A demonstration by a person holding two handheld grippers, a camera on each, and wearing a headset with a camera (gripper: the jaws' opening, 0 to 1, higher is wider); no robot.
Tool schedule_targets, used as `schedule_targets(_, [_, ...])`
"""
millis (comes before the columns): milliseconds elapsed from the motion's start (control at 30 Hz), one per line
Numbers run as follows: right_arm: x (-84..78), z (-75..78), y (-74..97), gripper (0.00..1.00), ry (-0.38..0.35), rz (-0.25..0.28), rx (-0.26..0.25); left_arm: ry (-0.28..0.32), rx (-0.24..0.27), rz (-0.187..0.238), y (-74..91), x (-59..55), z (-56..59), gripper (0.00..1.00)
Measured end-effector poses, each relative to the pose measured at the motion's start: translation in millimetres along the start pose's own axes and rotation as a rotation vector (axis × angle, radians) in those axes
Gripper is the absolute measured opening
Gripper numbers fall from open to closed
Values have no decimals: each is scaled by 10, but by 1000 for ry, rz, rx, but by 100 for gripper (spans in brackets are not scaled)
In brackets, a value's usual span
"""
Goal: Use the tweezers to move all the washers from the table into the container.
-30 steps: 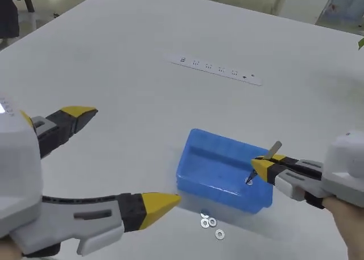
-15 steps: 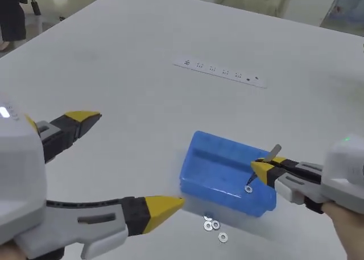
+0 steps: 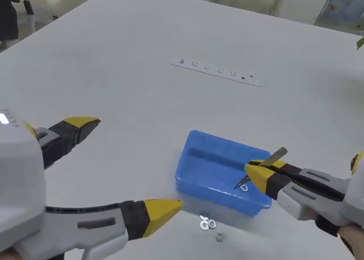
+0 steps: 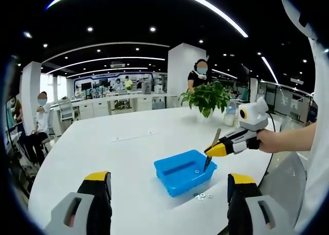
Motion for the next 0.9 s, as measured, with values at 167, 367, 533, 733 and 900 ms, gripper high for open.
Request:
schedule_targets(167, [-169, -128, -47, 3, 7, -50, 35, -4, 0, -5, -7, -12, -9, 95])
schedule_targets(367, [-417, -116, -99, 3, -90, -81, 42, 2, -1, -7, -2, -25, 9, 95])
schedule_targets(533, [-517, -100, -103, 3, -103, -111, 32, -1, -5, -9, 1, -27, 22, 95])
schedule_targets(733, [-570, -68, -95, 3, -112, -118, 23, 15, -3, 3, 9, -23, 23, 95])
schedule_targets(900, [-628, -66, -120, 3, -113, -134, 24, 9, -7, -5, 9, -32, 36, 95])
Point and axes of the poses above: the centre of the closed fingertips' face, and the gripper's own axes: y roughly backward along the fingers, z roughly to its right, x roughly out of its top, the point moved 7 cm from there along y, roughly backward along the fingers, and after that the axes turned 5 degrees about -y, right-handed, at the moved point
